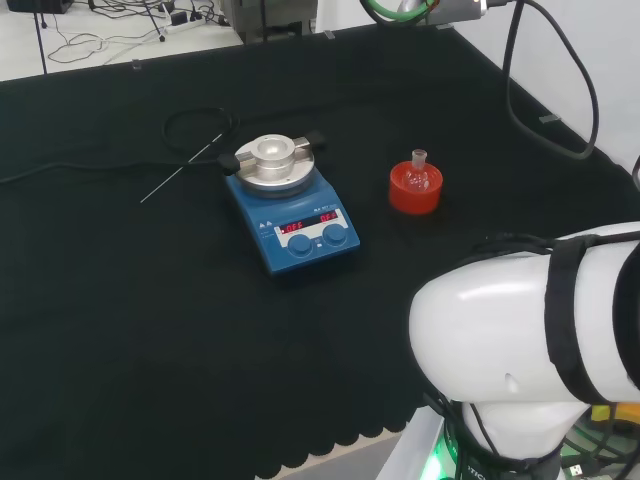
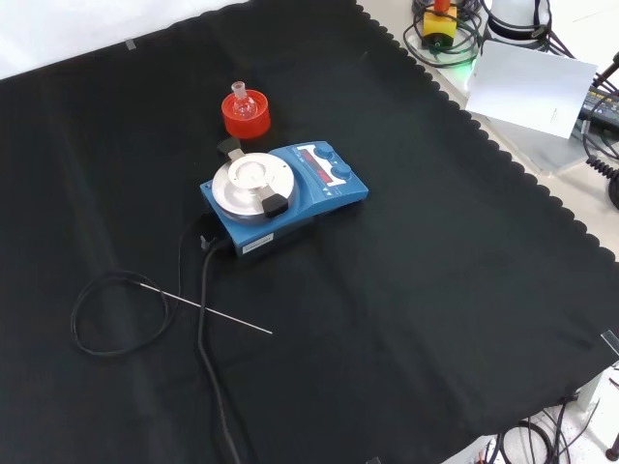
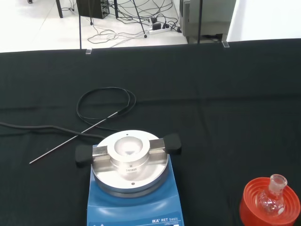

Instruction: Pick up the round-bottom flask.

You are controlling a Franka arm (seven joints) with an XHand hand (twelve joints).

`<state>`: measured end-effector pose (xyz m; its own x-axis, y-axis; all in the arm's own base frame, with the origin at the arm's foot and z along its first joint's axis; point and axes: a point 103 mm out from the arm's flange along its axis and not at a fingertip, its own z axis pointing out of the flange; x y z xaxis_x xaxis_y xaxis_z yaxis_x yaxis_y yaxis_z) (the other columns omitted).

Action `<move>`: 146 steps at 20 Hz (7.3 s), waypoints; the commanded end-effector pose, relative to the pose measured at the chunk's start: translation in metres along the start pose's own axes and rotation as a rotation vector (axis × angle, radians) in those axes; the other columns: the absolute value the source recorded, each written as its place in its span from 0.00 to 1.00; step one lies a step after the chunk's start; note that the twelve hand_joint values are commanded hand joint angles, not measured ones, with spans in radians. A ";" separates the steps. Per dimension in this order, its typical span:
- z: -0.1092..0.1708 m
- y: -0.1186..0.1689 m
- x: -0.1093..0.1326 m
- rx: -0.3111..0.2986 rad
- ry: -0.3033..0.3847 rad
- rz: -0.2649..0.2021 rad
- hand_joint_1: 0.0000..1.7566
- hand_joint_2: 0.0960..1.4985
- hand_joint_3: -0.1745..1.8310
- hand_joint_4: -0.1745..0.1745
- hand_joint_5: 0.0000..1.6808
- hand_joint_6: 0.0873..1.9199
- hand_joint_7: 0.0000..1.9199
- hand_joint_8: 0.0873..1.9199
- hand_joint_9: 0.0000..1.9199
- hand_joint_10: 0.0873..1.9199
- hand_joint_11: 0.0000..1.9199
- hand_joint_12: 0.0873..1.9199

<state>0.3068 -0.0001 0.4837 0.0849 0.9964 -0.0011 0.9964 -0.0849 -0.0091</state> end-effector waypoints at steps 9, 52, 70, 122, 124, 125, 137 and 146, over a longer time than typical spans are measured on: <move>0.003 0.009 -0.022 -0.001 0.017 0.015 0.11 0.82 0.26 0.44 0.26 0.19 0.06 0.27 0.11 0.31 0.00 0.69; 0.236 0.128 -0.160 0.226 0.133 0.272 0.41 0.53 0.31 0.42 0.32 0.09 0.08 0.30 0.16 0.33 0.01 0.72; 0.295 0.144 -0.178 0.259 0.124 0.299 0.52 0.36 0.42 0.42 0.39 0.16 0.08 0.30 0.17 0.33 0.03 0.72; 0.355 0.153 -0.172 0.296 0.141 0.301 0.51 0.36 0.42 0.38 0.38 0.27 0.12 0.32 0.22 0.33 0.07 0.71; 0.355 0.152 -0.172 0.294 0.143 0.305 0.51 0.36 0.42 0.38 0.38 0.27 0.12 0.32 0.22 0.33 0.07 0.71; 0.356 0.152 -0.172 0.296 0.143 0.307 0.51 0.36 0.42 0.38 0.38 0.27 0.12 0.32 0.22 0.33 0.07 0.71; 0.358 0.153 -0.177 0.307 0.146 0.310 0.51 0.37 0.41 0.36 0.45 0.30 0.13 0.32 0.23 0.32 0.08 0.71; 0.358 0.154 -0.192 0.280 0.130 0.314 0.49 0.42 0.40 0.32 0.56 0.33 0.14 0.32 0.25 0.32 0.10 0.70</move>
<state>0.4410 -0.2041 0.1240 0.4011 0.9120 0.0862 0.8801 -0.3576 -0.3123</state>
